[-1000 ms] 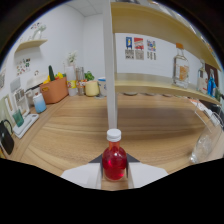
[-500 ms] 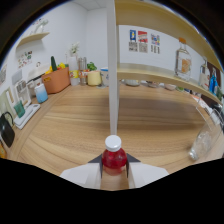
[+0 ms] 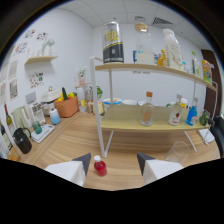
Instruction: Make me a cup of Vodka Sunrise.
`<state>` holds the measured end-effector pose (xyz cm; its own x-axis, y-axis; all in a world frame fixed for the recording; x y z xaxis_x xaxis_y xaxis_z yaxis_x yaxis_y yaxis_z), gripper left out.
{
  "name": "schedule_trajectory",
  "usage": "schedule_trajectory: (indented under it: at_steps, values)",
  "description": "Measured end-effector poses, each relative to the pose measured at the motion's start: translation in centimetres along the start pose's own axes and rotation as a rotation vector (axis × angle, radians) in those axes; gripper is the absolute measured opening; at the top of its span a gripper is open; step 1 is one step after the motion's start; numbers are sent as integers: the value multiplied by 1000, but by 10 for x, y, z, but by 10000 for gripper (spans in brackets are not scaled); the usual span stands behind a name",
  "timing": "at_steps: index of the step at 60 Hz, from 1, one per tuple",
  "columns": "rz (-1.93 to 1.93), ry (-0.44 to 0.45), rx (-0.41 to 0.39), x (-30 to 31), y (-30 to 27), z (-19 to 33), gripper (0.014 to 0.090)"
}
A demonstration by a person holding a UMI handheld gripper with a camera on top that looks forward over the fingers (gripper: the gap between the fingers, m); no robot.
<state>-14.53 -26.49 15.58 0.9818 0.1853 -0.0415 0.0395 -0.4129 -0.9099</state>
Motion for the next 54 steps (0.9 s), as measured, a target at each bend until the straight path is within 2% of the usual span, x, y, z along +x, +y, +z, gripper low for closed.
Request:
schedule_trajectory:
  at_steps: [12, 26, 33, 44, 54]
  values:
    - [-10, 57, 34, 71, -11, -54, 861]
    - [-18, 112, -17, 149, 20, -89, 858]
    - [-16, 129, -7, 174, 13, -103, 860]
    - [-1, 127, 70, 204, -39, -116, 865]
    - [32, 136, 227, 247, -140, -130, 862]
